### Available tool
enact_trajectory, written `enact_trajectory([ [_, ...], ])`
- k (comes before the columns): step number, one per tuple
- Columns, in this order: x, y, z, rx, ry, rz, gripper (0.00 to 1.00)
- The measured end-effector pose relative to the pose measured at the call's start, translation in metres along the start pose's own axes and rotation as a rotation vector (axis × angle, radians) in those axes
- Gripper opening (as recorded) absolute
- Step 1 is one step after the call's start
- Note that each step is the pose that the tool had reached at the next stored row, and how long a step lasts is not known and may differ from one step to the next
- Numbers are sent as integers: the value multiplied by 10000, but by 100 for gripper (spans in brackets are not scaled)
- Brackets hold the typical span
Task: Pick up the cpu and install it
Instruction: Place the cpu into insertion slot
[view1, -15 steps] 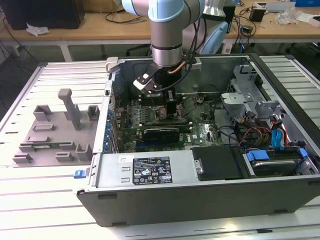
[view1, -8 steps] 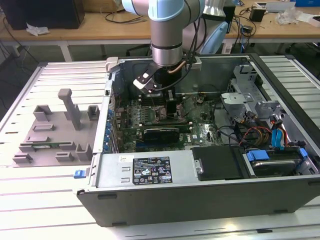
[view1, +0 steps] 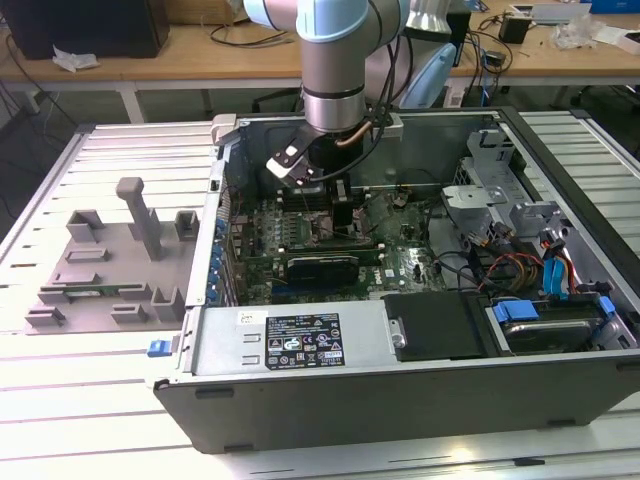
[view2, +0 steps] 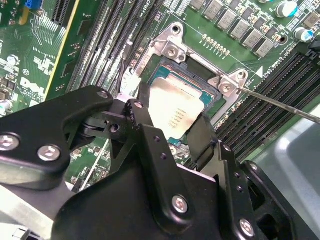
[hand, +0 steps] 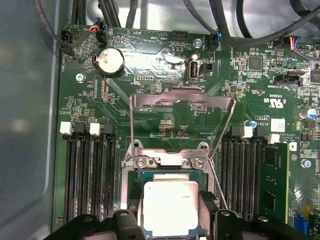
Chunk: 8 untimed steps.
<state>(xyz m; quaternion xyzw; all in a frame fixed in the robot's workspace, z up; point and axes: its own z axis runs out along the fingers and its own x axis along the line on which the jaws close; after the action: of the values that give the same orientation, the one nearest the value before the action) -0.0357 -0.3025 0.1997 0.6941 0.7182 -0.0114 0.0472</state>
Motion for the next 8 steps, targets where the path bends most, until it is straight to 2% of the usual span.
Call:
enact_trajectory([
  [6,-2,1,-24,-1,2,0,54],
  [7,-3,1,-26,37,1,-4,54],
  [8,-3,2,-26,148,2,-13,54],
])
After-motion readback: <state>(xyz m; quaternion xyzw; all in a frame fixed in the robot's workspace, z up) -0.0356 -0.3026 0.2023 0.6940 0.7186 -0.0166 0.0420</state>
